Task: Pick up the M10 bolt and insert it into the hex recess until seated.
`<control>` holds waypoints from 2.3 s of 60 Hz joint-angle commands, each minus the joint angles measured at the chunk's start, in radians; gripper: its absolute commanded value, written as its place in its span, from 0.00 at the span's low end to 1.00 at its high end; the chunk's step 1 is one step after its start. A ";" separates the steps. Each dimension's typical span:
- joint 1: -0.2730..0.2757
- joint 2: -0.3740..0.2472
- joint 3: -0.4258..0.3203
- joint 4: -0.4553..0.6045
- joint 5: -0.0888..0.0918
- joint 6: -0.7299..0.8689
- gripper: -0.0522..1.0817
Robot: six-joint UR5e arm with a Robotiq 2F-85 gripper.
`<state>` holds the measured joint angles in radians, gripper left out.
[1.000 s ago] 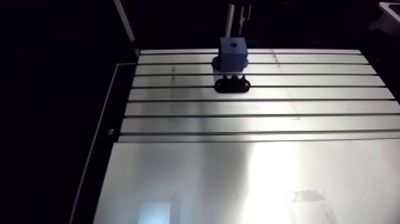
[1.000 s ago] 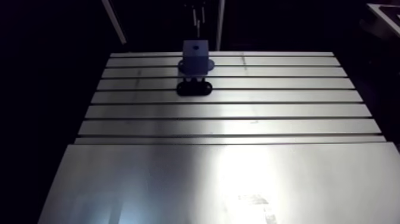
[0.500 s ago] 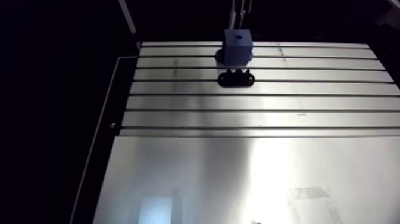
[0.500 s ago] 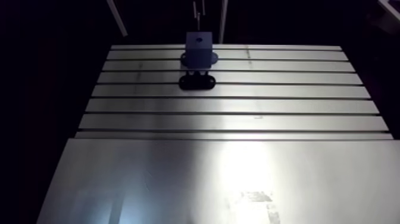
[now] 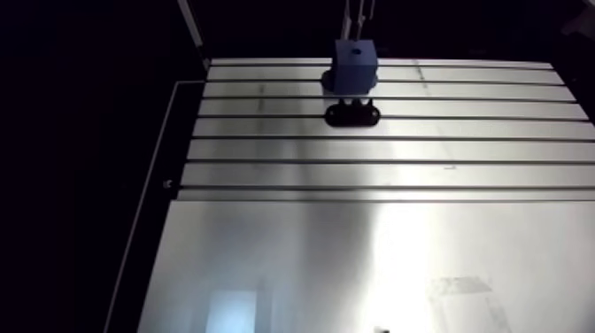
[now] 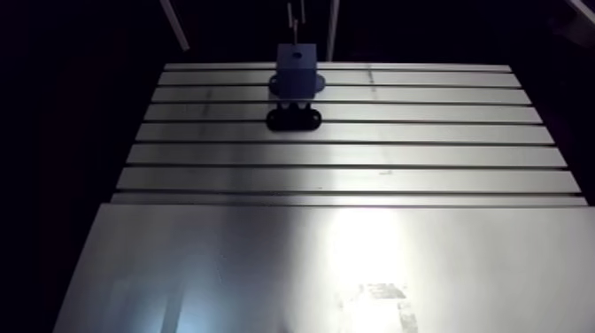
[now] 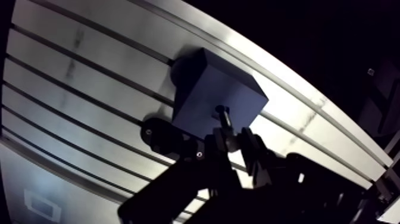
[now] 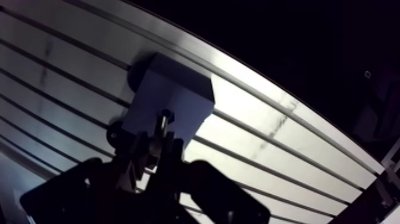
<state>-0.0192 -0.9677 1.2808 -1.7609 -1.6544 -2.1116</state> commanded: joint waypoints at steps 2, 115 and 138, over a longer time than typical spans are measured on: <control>0.001 0.001 0.005 -0.001 0.000 0.000 0.73; 0.002 0.011 0.012 -0.002 0.000 -0.003 0.73; -0.001 0.016 0.012 -0.002 0.000 -0.003 0.73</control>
<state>-0.0176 -0.9524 1.2924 -1.7633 -1.6544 -2.1147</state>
